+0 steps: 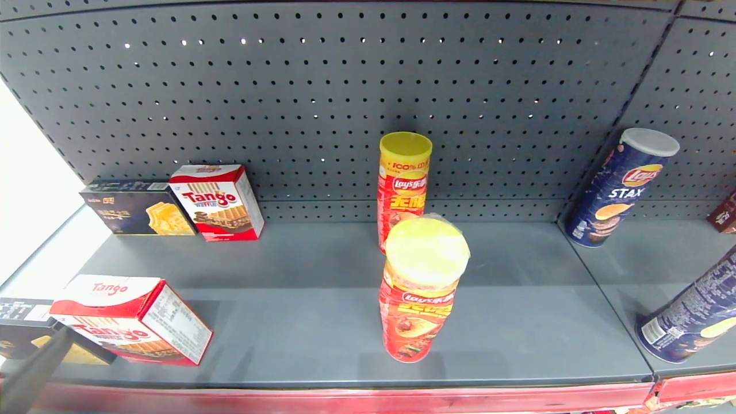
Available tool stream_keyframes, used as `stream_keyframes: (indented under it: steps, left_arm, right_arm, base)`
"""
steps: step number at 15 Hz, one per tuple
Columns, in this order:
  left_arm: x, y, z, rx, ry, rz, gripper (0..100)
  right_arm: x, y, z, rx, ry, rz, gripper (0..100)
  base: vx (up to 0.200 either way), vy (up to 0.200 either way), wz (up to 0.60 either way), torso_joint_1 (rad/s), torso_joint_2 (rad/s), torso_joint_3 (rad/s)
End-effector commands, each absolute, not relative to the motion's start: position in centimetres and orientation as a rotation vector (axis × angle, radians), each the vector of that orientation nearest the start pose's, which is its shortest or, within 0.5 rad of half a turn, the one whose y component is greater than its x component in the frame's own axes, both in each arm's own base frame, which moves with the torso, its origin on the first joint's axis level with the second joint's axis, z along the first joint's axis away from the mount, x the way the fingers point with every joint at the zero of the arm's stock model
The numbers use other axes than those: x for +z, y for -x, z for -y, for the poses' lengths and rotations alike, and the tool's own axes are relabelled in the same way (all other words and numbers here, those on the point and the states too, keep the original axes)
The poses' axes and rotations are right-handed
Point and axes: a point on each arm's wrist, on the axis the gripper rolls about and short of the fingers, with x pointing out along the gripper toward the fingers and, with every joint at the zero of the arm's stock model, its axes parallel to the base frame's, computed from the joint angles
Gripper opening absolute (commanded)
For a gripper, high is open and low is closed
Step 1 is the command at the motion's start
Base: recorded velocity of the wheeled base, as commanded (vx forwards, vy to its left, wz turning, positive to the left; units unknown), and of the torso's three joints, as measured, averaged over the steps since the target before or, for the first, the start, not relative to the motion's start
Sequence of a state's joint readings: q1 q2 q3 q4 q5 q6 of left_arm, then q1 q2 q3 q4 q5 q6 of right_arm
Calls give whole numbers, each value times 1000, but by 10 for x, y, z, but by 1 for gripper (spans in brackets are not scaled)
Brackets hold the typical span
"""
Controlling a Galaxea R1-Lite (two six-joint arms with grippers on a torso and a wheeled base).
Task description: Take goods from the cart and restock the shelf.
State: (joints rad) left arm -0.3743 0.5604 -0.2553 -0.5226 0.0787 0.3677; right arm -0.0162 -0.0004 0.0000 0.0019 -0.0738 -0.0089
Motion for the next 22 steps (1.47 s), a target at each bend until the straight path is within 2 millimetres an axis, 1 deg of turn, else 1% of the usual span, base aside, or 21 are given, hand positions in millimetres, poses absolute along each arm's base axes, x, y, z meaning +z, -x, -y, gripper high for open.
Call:
stream_keyframes:
  steps: [1,2,3,5,6,7,8,9,10,12,17,20,21,22]
  left_arm:
    - [158,35,-16,-175,-288,320,100]
    - [153,40,-18,-180,-287,297,100]
    - [140,46,-17,-146,-247,239,100]
    - [133,35,-13,-142,-210,178,100]
    - [113,20,-7,-106,-172,132,100]
    - [103,13,-4,-31,-151,128,100]
    - [99,13,-3,20,-156,80,100]
    - [94,13,-2,27,-158,46,100]
    - [82,21,1,-9,-146,25,100]
    - [83,23,2,-91,-124,70,100]
    - [83,23,2,-89,-93,69,100]
    - [83,23,3,-115,-14,67,100]
    - [82,23,2,-108,-17,64,100]
    - [80,23,-1,48,-31,42,100]
  right_arm:
    - [75,23,1,-90,9,-3,100]
    - [75,23,1,-90,9,-3,100]
    - [75,23,1,-90,9,-2,100]
    - [75,23,1,-90,9,-2,100]
    - [75,23,1,-89,9,-2,100]
    - [75,23,1,-90,9,-2,100]
    - [75,23,1,-90,9,-2,100]
    - [75,23,1,-90,9,-3,100]
    - [75,23,1,-90,9,-3,100]
    - [75,23,1,-90,9,-3,100]
    - [75,23,1,-90,9,-2,100]
    - [75,23,1,-90,9,-2,100]
    - [75,23,1,-90,9,-2,100]
    - [75,23,1,-90,9,-2,100]
  base:
    - [0,0,0,0,0,0]
    - [0,0,0,0,0,0]
    - [0,0,0,0,0,0]
    - [0,0,0,0,0,0]
    - [0,0,0,0,0,0]
    - [0,0,0,0,0,0]
    - [0,0,0,0,0,0]
    - [0,0,0,0,0,0]
    - [0,0,0,0,0,0]
    - [0,0,0,0,0,0]
    - [0,0,0,0,0,0]
    - [0,0,0,0,0,0]
    - [0,0,0,0,0,0]
    - [0,0,0,0,0,0]
